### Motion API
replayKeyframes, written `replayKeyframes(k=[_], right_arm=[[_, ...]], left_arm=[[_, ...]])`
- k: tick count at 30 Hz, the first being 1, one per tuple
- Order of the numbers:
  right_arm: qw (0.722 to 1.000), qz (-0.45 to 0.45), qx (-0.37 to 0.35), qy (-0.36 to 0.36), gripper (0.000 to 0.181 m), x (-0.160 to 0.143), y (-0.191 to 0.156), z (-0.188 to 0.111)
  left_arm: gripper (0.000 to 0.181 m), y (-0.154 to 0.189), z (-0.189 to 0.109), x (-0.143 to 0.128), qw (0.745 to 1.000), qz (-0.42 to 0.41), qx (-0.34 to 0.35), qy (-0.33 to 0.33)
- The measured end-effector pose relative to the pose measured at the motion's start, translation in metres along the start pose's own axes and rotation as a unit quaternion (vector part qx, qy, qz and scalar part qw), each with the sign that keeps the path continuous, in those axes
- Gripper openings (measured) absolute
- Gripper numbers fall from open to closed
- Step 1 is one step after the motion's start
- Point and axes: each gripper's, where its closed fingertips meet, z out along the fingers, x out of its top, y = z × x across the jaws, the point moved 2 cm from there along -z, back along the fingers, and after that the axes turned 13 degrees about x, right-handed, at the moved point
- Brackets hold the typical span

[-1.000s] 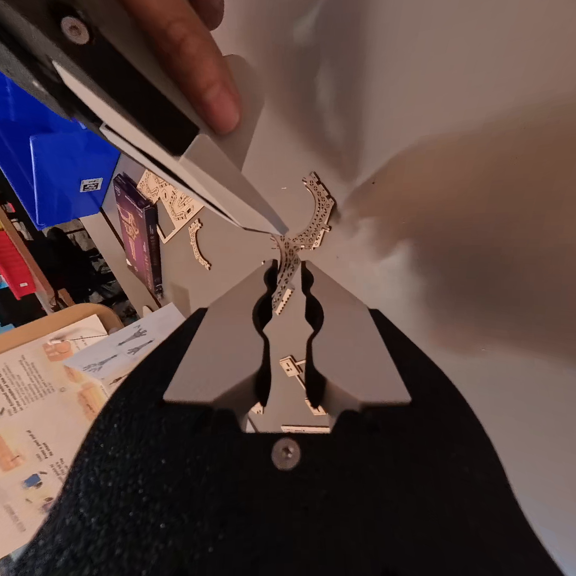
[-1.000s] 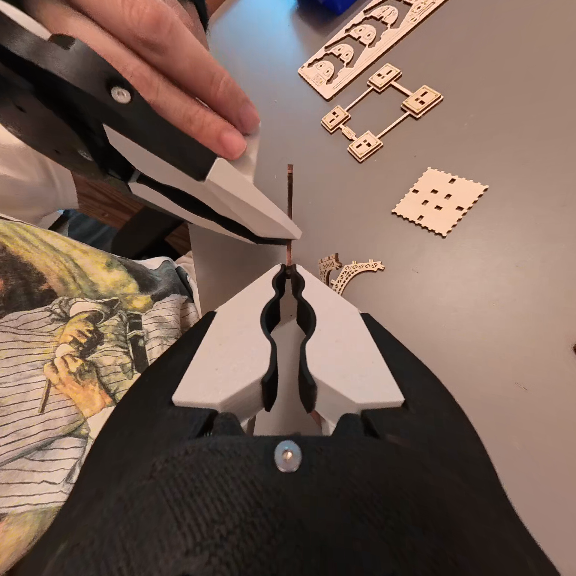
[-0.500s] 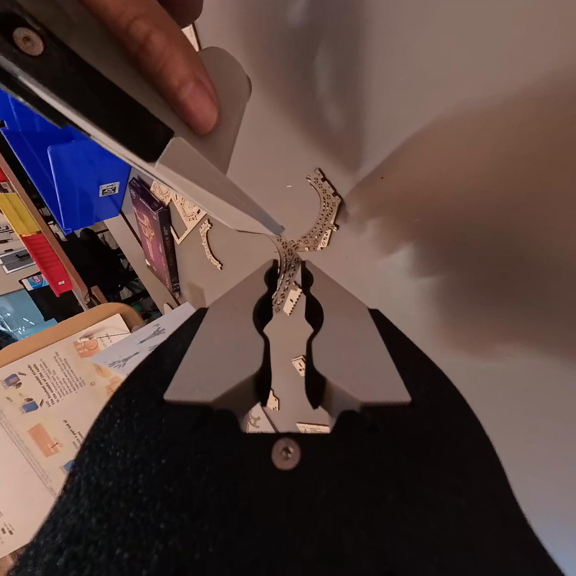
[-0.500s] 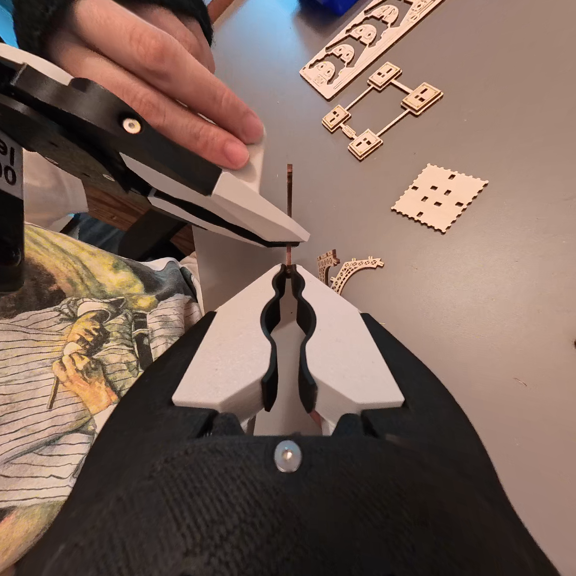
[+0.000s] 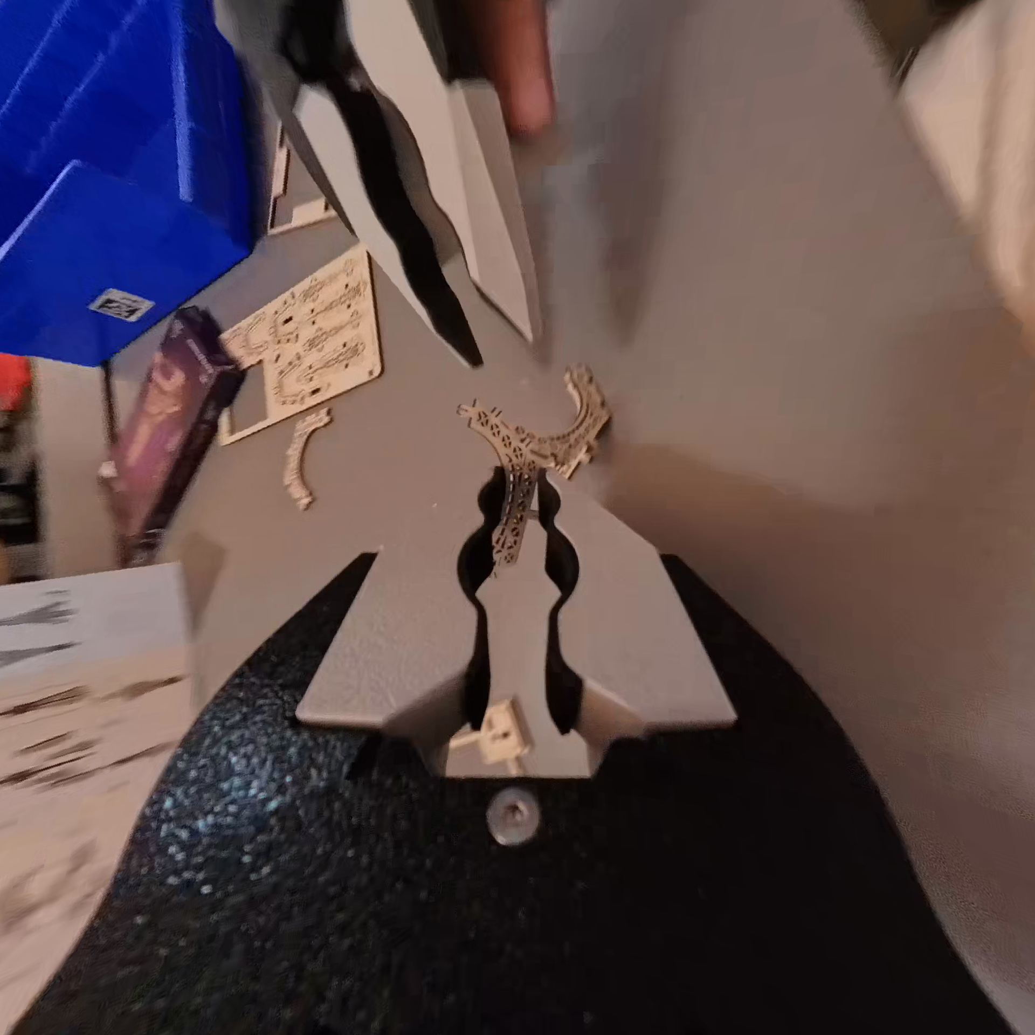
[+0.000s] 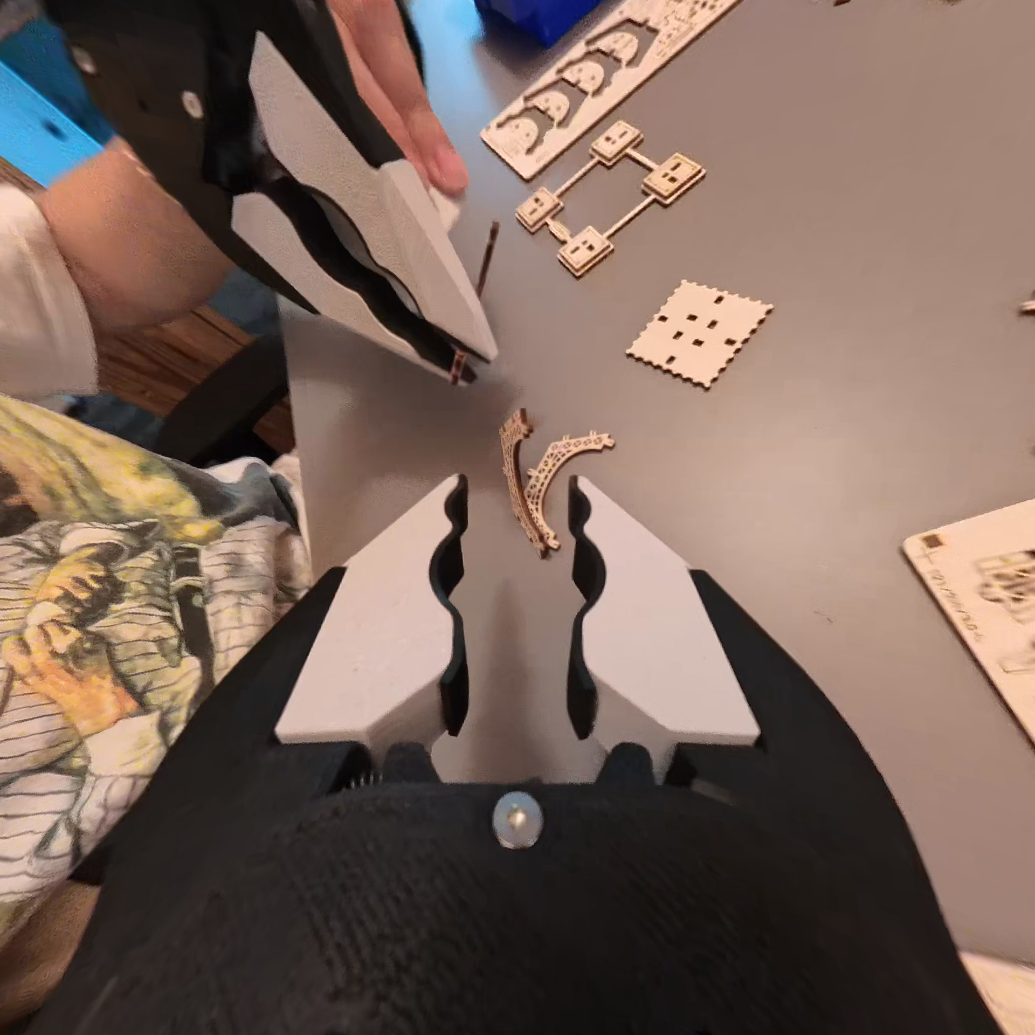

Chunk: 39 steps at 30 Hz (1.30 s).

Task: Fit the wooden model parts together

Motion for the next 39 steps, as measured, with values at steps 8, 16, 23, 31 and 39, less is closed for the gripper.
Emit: replayKeyframes(k=[8,16,23,31,39], right_arm=[[0.998,0.0,0.065,0.02,0.018,-0.002,0.013,0.027],[0.994,0.004,0.106,0.027,0.004,-0.004,0.012,0.036],[0.993,0.002,0.116,0.023,0.001,-0.004,0.01,0.036],[0.989,0.022,0.142,0.028,0.001,-0.003,0.01,0.036],[0.982,0.048,0.176,0.052,0.0,0.002,0.009,0.032]], left_arm=[[0.009,0.01,0.011,-0.019,0.985,-0.138,-0.051,0.091],[0.009,0.021,0.026,-0.026,0.986,-0.115,-0.074,0.097],[0.009,0.018,0.031,-0.026,0.979,-0.131,-0.092,0.124],[0.009,0.017,0.033,-0.025,0.977,-0.121,-0.11,0.139],[0.009,0.01,0.033,-0.02,0.972,-0.125,-0.12,0.162]])
